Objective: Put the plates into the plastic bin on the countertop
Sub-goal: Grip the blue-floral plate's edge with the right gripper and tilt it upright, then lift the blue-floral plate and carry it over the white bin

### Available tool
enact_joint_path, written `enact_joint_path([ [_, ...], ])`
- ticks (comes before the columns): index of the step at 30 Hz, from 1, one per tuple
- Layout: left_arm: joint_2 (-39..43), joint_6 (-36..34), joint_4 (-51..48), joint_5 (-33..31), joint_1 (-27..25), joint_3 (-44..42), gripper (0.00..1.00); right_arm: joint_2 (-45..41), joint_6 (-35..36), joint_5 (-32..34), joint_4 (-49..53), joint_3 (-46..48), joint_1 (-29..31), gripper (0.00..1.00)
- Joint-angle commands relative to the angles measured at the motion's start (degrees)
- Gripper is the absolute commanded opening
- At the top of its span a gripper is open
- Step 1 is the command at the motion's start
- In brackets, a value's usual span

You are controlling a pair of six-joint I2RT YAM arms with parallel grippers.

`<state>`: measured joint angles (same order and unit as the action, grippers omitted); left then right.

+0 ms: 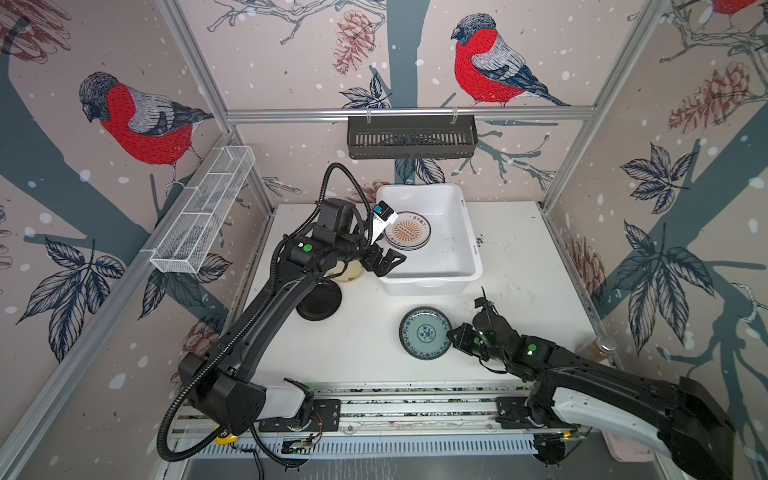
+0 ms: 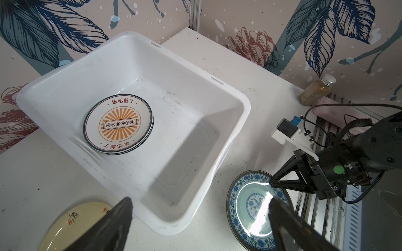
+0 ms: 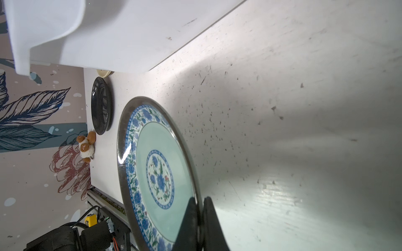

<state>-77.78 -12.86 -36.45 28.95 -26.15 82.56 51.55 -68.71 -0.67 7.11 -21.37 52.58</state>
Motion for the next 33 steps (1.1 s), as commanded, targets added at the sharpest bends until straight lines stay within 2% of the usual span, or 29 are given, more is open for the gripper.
enact_joint_path([
  [1,-0.09,0.12,0.59,1.01,0.34,0.60,0.97,-0.71,1.99,-0.61,3.09,-1.71,0.11,0.02],
  [20,1.45,0.91,1.42,0.05,2.16,-0.14,0.97,1.17,11.14,-4.49,14.07,-16.89,0.51,0.02],
  [33,3.31,1.25,1.85,-0.54,3.30,-0.76,0.96,2.55,14.19,-4.97,15.10,-24.14,-1.00,0.02],
])
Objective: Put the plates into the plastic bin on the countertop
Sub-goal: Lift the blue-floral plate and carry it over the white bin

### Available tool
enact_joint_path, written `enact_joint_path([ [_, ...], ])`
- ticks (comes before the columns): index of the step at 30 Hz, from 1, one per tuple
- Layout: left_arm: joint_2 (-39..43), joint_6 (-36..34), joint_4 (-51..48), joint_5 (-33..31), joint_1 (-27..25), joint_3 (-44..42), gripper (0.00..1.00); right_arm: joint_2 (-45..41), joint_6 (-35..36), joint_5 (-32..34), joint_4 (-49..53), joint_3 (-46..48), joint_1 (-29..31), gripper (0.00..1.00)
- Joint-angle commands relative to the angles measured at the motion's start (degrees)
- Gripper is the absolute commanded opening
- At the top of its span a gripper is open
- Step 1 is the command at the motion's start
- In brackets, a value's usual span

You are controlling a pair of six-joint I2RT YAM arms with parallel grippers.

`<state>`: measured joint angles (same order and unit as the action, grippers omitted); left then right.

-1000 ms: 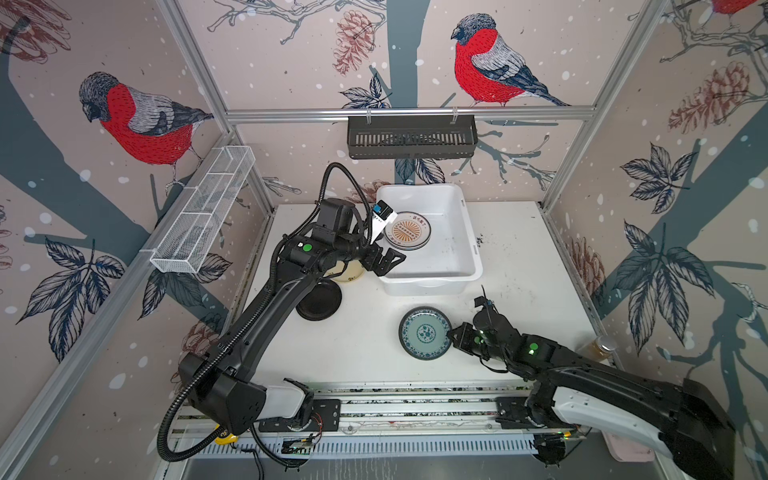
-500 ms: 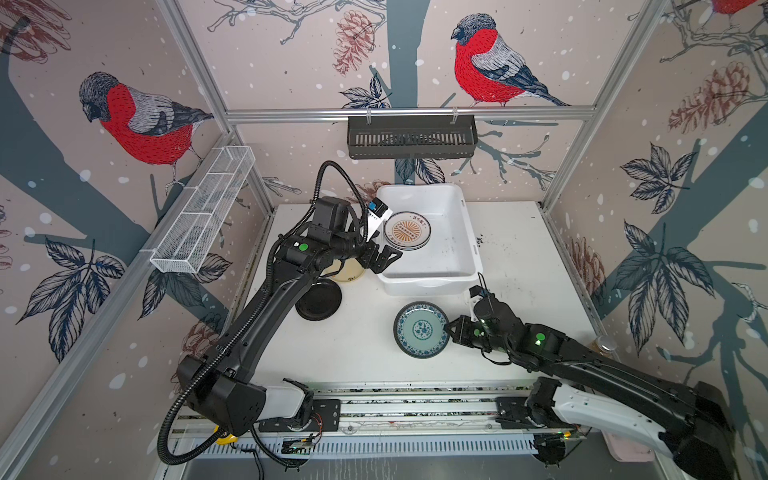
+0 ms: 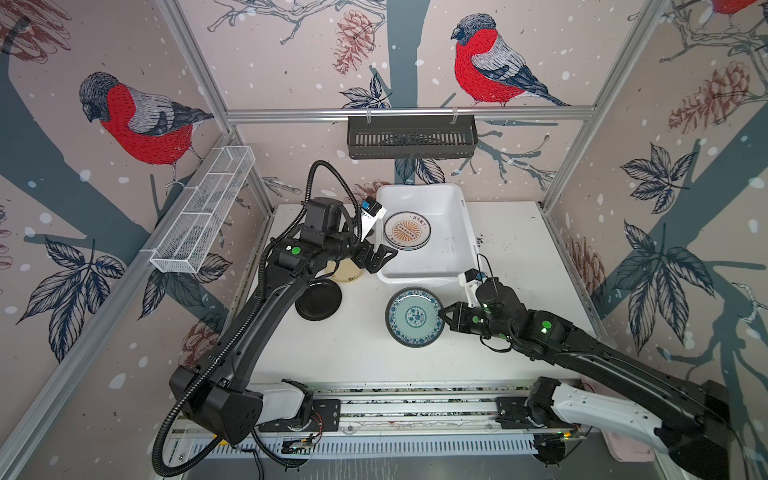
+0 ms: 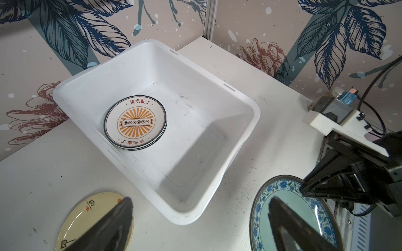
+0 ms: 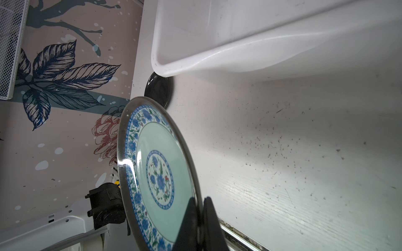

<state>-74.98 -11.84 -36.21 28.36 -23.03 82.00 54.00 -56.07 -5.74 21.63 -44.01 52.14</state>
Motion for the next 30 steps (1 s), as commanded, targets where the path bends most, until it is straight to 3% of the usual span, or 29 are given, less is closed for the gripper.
enact_joint_path([
  [1,0.59,0.23,1.61,0.09,0.26,-0.18,0.96,0.13,1.68,0.41,0.90,-2.10,-0.93,0.02],
  [9,1.39,-0.17,1.07,0.31,0.44,0.31,0.96,1.19,6.20,-0.85,3.12,-8.65,-8.28,0.02],
  [19,1.43,-1.72,1.14,0.29,0.44,1.29,0.96,11.83,17.88,-10.33,4.37,-18.23,-23.31,0.02],
  [30,-3.59,-4.35,-3.00,-10.09,0.43,8.17,0.96,28.87,27.28,-16.44,2.37,-27.20,-31.56,0.02],
])
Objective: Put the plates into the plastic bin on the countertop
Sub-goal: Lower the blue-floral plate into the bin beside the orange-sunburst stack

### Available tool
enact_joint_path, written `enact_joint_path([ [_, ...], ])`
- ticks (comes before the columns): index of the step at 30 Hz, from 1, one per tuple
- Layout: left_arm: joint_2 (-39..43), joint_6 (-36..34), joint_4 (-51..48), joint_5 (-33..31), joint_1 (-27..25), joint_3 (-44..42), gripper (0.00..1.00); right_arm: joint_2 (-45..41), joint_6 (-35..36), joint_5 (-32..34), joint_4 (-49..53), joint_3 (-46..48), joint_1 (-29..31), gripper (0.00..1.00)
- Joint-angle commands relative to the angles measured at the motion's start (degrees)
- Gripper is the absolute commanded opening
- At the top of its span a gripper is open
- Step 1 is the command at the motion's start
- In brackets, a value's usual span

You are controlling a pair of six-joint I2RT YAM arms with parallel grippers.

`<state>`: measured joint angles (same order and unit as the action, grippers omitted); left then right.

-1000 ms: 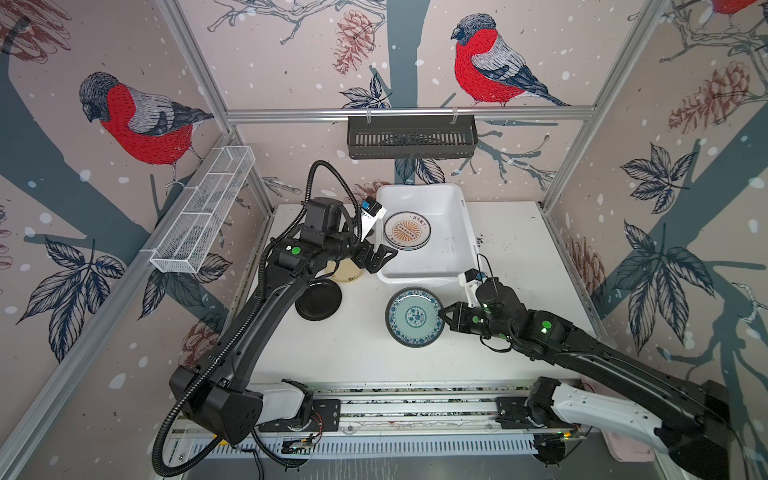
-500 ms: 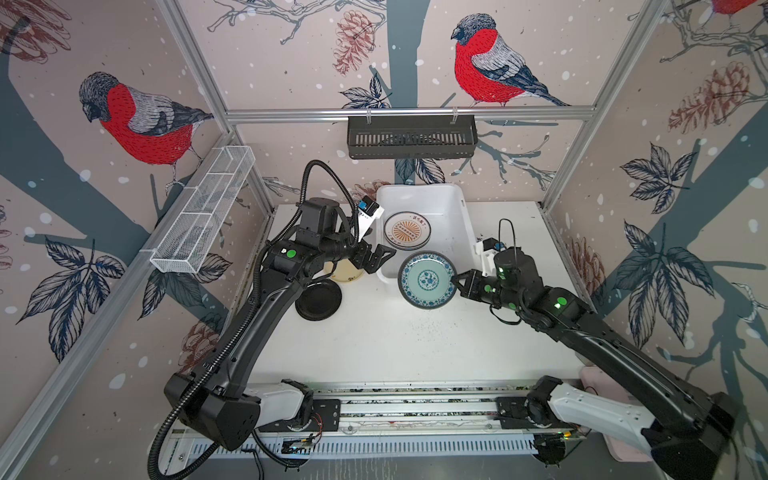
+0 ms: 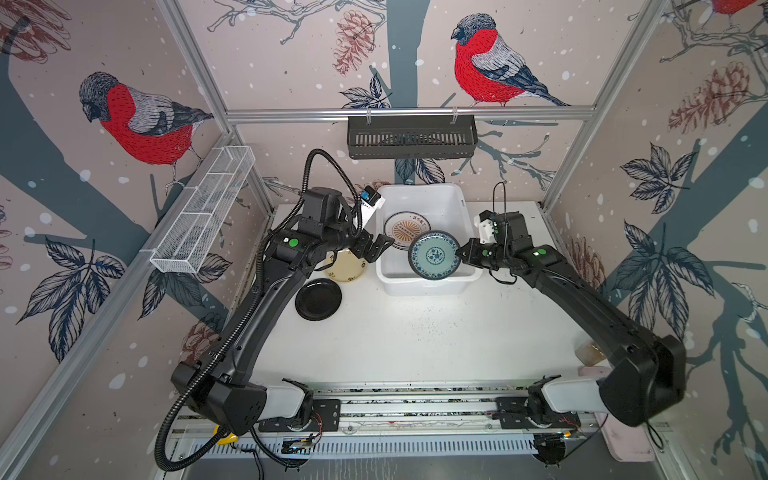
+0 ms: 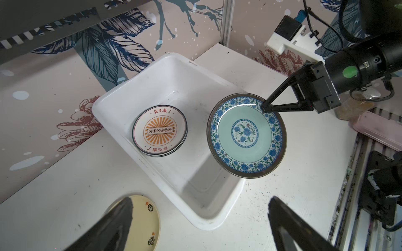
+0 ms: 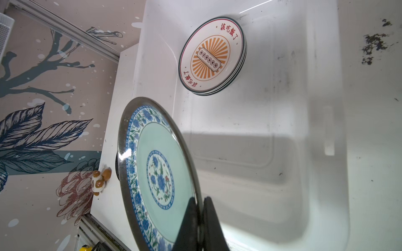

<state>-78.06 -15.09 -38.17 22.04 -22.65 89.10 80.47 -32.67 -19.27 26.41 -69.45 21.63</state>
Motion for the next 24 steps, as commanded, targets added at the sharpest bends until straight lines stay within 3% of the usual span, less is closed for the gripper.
enact_joint_path([
  [1,-0.60,-1.02,-0.50,-4.77,0.06,1.10,0.96,4.33,4.67,-3.67,-2.27,-3.19,-1.80,0.02],
  [6,-1.07,-1.09,2.24,-10.44,0.06,1.73,0.96,15.23,8.99,-8.48,3.26,-14.68,-5.39,0.02],
  [13,-5.35,0.47,4.16,-15.51,0.15,5.59,0.96,27.76,15.00,-8.93,10.45,-29.63,-5.46,0.01],
  [18,-6.20,-0.37,4.53,-18.69,0.22,5.76,0.96,31.58,17.04,-8.78,14.53,-35.89,-5.13,0.02],
  [24,-5.70,2.89,10.54,-20.20,0.51,2.79,0.96,32.60,17.10,-7.60,16.03,-36.12,-3.21,0.01],
])
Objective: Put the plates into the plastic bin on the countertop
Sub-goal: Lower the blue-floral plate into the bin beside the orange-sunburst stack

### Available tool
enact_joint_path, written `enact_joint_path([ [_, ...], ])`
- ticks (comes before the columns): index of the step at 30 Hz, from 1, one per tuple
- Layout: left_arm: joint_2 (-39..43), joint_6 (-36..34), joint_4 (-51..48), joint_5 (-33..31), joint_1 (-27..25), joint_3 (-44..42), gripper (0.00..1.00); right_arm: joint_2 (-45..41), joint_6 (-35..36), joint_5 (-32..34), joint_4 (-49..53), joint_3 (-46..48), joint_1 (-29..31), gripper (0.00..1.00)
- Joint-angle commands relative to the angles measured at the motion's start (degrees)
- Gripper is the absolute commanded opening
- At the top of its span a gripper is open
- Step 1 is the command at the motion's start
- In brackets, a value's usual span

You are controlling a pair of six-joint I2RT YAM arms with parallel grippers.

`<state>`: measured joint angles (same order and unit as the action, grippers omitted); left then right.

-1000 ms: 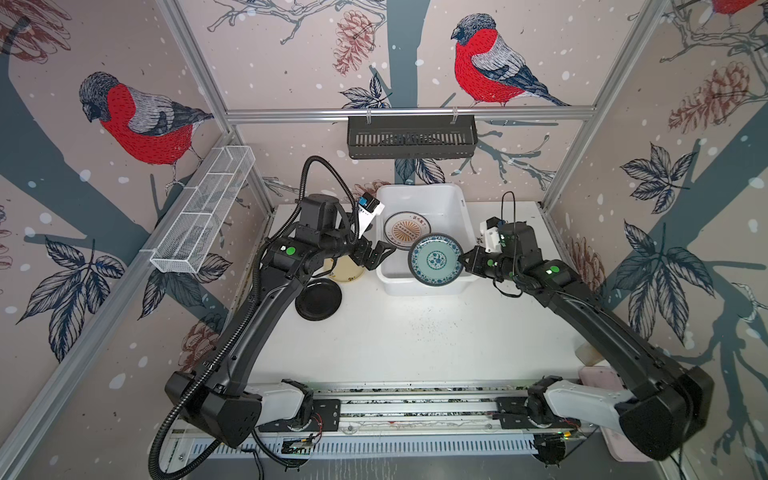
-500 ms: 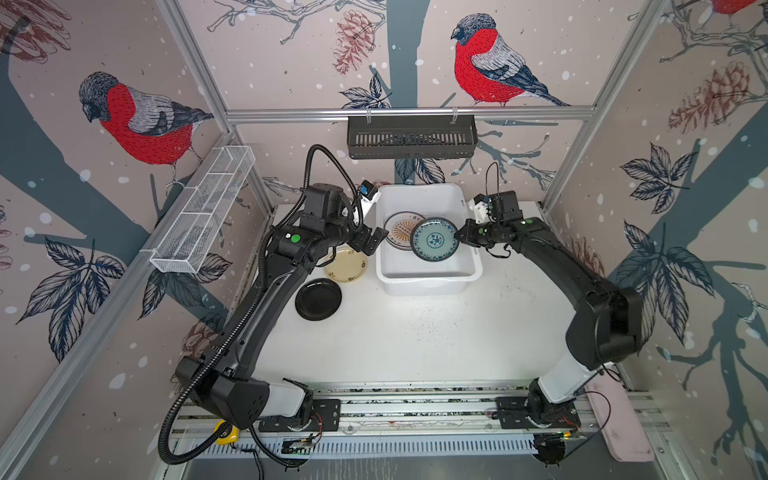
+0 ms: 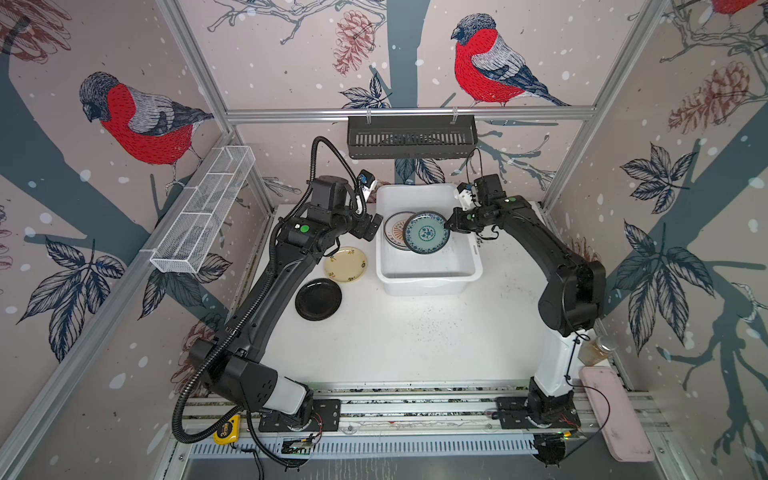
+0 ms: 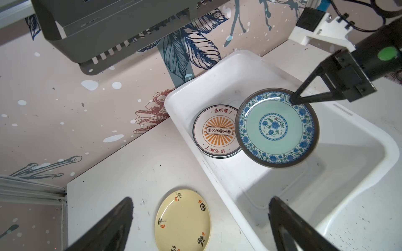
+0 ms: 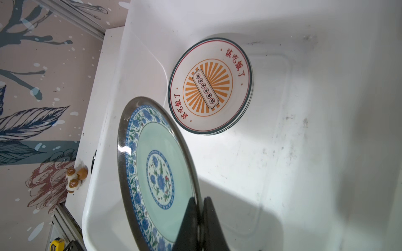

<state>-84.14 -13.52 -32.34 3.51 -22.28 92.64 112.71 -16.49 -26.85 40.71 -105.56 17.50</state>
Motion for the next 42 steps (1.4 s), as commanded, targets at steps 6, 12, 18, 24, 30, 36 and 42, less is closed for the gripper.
enact_joint_path([
  [6,0.11,2.28,7.18,-2.78,0.13,-3.01,0.95,2.39,0.57,4.02,2.72,0.89,5.22,0.02],
  [12,0.64,2.49,10.25,-2.37,0.26,-4.96,0.95,4.63,0.07,7.31,1.82,3.53,8.43,0.01],
  [18,1.00,3.13,10.86,-1.87,0.47,-5.62,0.95,5.72,-1.30,8.30,0.50,5.04,9.32,0.02],
  [24,1.70,3.65,12.03,-1.36,1.01,-6.68,0.95,7.52,-1.85,8.60,0.00,5.45,10.01,0.02],
  [30,2.46,3.62,11.90,-1.15,1.19,-7.19,0.95,9.00,-1.92,8.74,-0.19,5.41,10.45,0.02],
  [36,3.10,3.94,12.49,-1.36,1.15,-7.87,0.95,10.29,-1.73,9.65,-0.37,5.54,10.48,0.03],
  [42,3.45,4.20,12.52,-1.19,1.18,-8.26,0.95,11.33,-1.80,10.40,-0.89,5.53,10.52,0.05],
])
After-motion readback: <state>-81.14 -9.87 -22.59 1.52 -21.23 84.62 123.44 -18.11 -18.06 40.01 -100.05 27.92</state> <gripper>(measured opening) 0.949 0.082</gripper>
